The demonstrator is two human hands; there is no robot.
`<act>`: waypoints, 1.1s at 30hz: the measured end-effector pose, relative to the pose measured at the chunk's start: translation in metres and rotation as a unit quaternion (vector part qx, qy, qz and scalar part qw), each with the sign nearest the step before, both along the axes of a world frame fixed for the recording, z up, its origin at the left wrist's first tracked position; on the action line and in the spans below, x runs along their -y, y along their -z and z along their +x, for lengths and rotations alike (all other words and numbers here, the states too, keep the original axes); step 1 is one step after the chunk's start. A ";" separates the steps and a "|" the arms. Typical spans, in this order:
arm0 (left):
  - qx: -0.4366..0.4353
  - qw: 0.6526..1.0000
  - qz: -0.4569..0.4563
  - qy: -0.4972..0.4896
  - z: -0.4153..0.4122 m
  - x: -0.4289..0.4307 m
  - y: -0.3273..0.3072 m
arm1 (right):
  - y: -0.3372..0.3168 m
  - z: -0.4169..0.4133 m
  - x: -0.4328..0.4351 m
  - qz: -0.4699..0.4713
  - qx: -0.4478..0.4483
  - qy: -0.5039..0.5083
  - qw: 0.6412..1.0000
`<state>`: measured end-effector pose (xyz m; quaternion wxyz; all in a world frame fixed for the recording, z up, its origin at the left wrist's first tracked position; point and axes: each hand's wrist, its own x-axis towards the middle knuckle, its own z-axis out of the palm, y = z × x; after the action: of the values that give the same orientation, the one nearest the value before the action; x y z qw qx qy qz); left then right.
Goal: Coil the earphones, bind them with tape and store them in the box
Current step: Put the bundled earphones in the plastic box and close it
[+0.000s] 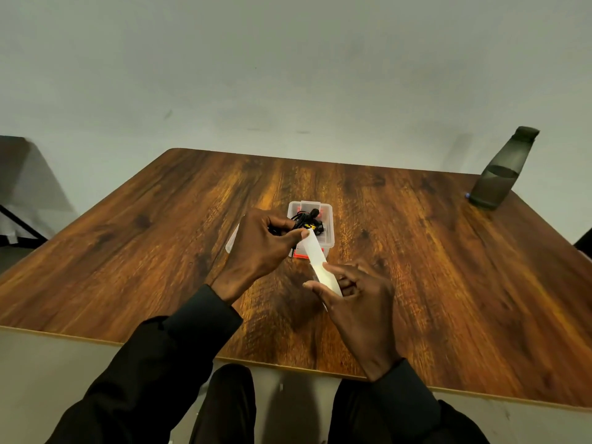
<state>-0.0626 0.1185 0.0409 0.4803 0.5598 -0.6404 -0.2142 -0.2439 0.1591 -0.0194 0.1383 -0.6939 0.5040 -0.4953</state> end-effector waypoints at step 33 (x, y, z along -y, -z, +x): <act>0.022 0.993 0.045 0.107 0.006 0.013 -0.028 | 0.029 -0.066 0.036 0.207 -0.225 0.000 0.952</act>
<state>-0.0564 0.1051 0.0688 0.4144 0.5135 -0.6967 -0.2813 -0.3101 0.1229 -0.0486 0.1618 -0.7438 0.6133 -0.2108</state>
